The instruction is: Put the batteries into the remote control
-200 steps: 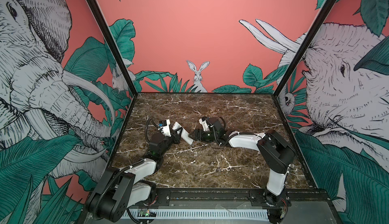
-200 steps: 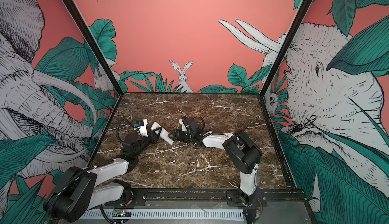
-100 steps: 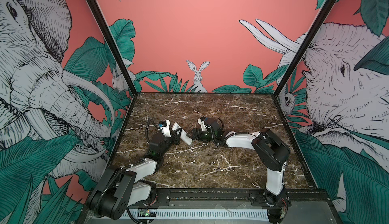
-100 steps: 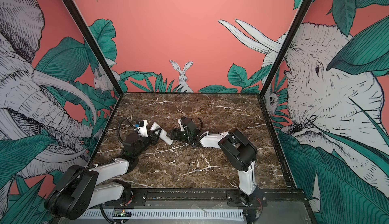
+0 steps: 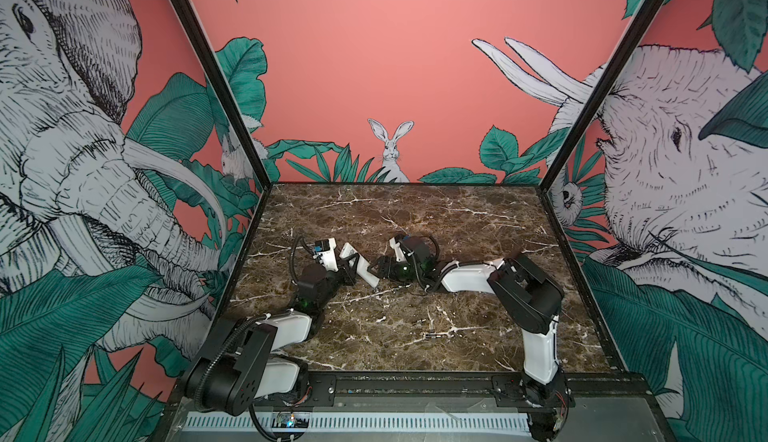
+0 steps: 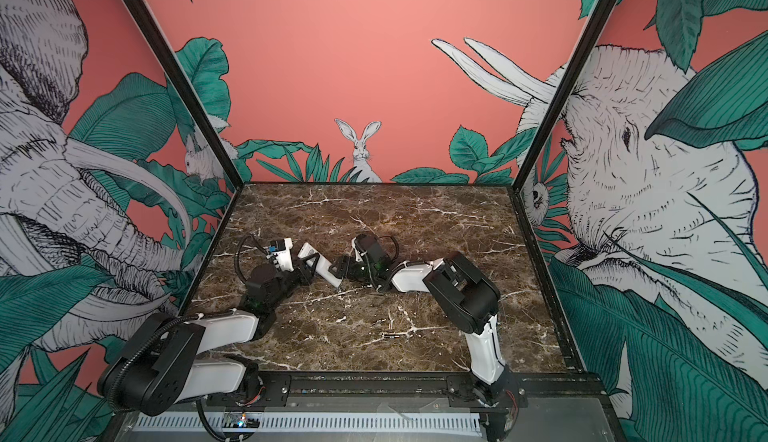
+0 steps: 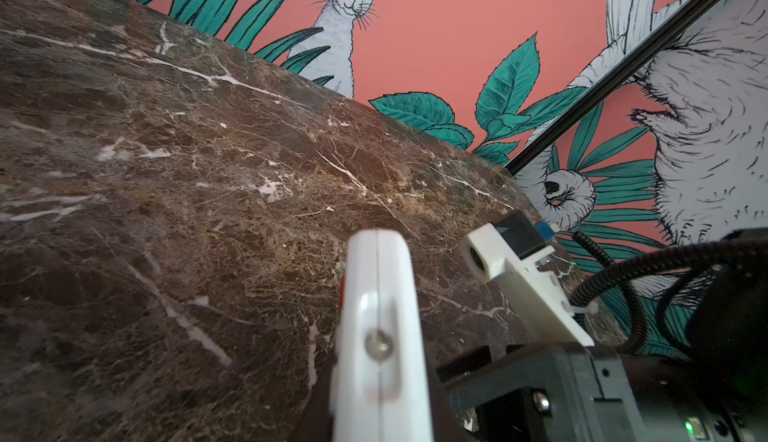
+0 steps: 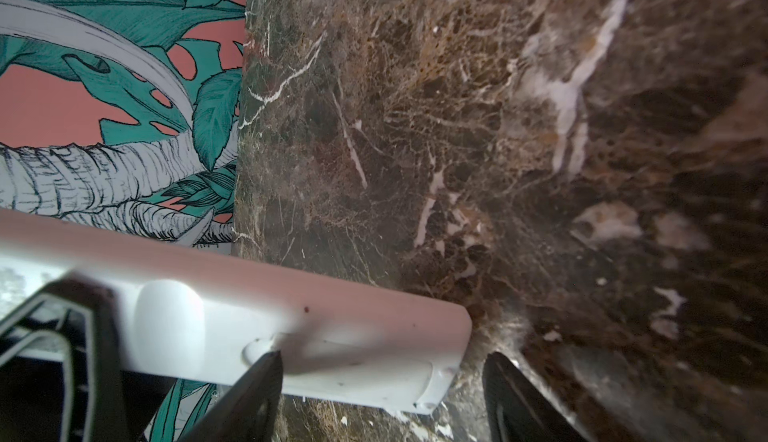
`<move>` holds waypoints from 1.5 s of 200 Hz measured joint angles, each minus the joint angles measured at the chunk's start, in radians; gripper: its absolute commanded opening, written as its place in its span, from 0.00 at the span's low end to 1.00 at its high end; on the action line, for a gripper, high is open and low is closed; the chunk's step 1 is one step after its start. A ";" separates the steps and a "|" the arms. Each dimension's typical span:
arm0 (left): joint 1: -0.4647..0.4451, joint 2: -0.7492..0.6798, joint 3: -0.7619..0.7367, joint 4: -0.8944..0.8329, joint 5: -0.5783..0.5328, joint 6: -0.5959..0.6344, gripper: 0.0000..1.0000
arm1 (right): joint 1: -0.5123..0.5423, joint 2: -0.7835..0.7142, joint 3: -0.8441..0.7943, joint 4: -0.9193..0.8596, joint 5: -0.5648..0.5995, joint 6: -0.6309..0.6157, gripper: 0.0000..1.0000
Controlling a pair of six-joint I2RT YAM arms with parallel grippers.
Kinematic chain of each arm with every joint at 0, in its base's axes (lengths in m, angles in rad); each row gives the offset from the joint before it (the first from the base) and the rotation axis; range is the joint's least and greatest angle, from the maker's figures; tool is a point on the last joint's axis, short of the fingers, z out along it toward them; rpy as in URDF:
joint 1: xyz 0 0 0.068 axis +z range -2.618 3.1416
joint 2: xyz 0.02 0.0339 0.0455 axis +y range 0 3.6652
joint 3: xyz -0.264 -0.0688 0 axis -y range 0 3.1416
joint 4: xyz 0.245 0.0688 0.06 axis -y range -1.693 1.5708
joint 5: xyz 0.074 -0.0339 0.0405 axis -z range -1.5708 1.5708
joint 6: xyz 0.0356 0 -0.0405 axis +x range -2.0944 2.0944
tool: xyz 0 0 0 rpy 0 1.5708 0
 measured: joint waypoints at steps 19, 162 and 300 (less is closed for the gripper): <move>0.000 0.000 -0.005 0.007 -0.004 0.000 0.00 | 0.006 0.003 0.005 0.011 0.004 0.010 0.75; 0.003 -0.025 -0.020 0.004 -0.051 0.004 0.00 | 0.023 0.051 0.012 0.116 0.026 0.101 0.79; 0.021 -0.028 -0.022 0.010 -0.088 0.011 0.00 | 0.071 0.061 0.221 -0.231 0.154 -0.017 0.72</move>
